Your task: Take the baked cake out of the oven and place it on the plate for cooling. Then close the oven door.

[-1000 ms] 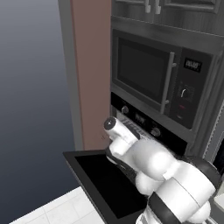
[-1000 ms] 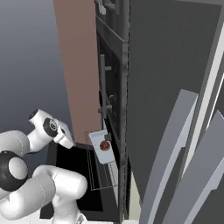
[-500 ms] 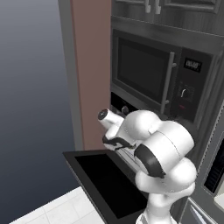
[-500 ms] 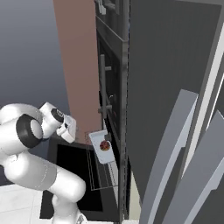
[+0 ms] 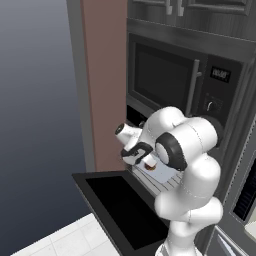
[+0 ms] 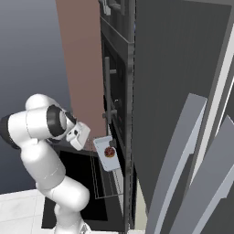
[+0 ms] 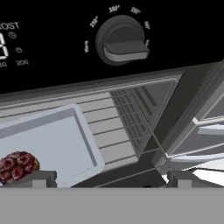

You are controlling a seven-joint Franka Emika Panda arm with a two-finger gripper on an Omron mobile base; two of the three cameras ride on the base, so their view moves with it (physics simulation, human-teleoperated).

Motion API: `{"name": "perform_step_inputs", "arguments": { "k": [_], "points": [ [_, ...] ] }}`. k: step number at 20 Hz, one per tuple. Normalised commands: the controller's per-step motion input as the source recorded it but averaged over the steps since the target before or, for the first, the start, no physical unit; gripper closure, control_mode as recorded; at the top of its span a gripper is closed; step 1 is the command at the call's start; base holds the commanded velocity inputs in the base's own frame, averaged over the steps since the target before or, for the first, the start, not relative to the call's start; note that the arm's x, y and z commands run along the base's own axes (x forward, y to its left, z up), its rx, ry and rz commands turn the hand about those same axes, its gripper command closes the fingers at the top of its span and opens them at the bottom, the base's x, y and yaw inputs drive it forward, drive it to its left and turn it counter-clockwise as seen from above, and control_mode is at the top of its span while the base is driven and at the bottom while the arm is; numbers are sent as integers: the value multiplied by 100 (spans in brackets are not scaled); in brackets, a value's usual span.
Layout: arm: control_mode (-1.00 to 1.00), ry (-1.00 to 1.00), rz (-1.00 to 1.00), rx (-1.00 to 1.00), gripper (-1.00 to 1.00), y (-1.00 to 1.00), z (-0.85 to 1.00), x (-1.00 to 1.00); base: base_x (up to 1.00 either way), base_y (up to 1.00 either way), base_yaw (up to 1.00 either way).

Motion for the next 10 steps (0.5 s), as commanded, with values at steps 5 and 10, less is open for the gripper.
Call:
{"name": "perform_step_inputs", "arguments": {
  "k": [5,10],
  "points": [
    [-100,-6,-17,0,-100,-33,-17,0,0,0,0],
    [-100,-6,-15,0,-100,-22,0,-2,0,0,0]
  ]
}}
